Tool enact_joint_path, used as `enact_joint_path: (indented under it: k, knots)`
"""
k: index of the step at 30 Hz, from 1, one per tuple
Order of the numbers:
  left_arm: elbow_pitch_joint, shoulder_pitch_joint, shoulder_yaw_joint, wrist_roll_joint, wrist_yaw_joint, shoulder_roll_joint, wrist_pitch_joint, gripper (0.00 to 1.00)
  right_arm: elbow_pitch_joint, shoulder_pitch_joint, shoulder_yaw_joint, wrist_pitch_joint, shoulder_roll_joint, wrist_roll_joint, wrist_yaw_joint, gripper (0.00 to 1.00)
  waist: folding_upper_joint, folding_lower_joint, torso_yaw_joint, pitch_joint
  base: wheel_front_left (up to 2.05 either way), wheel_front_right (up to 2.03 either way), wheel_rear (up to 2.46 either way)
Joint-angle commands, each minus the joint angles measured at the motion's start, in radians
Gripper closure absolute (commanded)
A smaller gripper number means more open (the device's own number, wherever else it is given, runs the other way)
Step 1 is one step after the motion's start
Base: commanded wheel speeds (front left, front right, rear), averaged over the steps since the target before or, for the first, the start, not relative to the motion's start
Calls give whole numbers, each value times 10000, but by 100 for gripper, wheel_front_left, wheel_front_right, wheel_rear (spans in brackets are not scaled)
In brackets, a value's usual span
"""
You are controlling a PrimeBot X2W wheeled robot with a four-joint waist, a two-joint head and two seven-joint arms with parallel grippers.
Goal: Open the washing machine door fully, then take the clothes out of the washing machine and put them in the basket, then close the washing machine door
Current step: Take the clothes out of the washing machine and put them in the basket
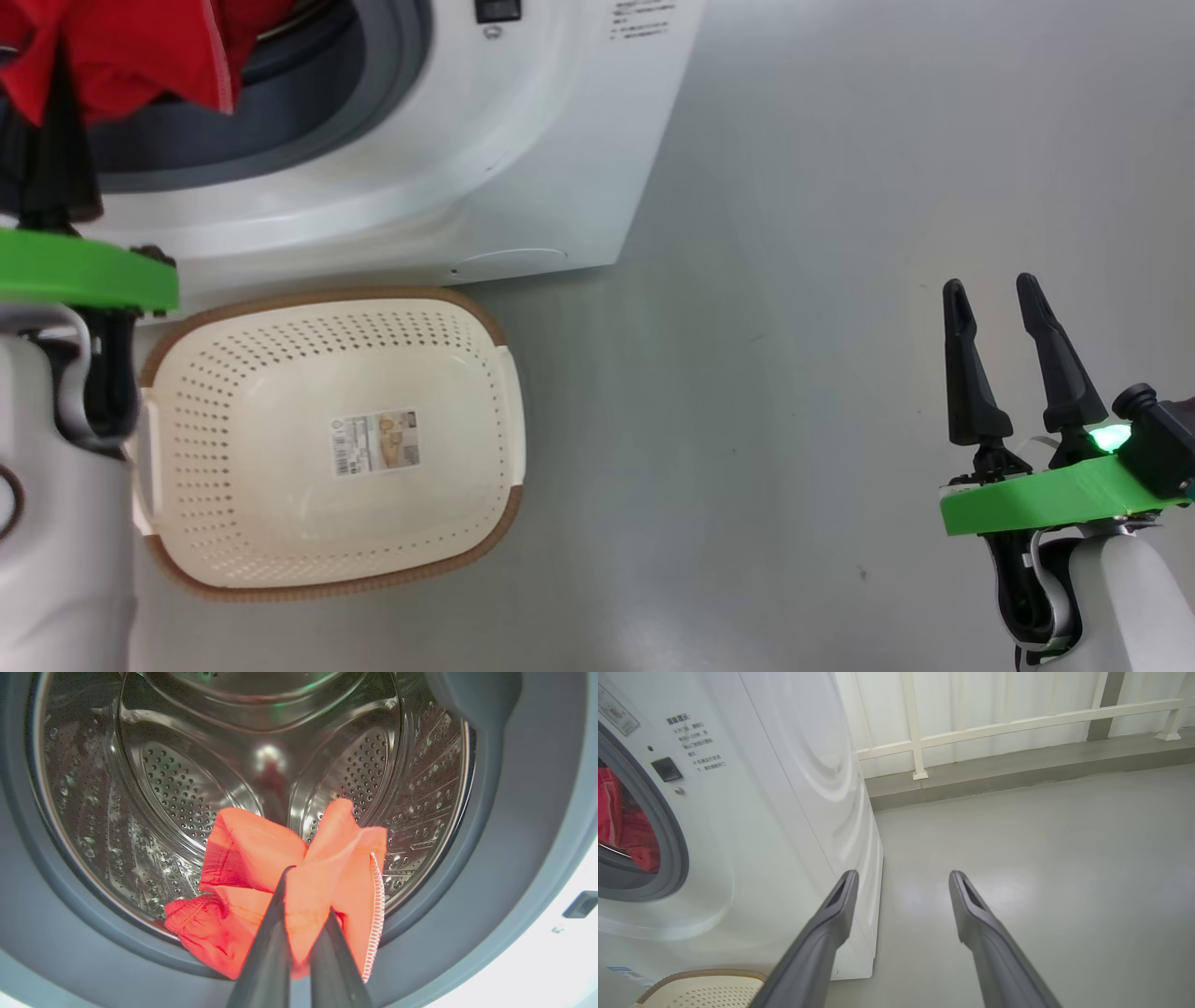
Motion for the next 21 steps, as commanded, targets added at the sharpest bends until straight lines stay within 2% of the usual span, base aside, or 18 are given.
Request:
enact_joint_path:
  k: [1,7,21]
  knots:
    - [-512,289,402,146,-47,305,-38,100,-221,171,174,-67,-102,-64,65,0,-1,0,224,-182,0,0,0]
    - [-2225,1333,834,406,-53,-202,-38,100,-224,242,49,-67,-102,-170,65,0,-1,0,473,-268,0,0,0]
    - [-6037,3300,1615,723,-54,-862,-38,100,-261,306,66,-67,-102,-291,65,0,-1,0,624,-361,0,0,0]
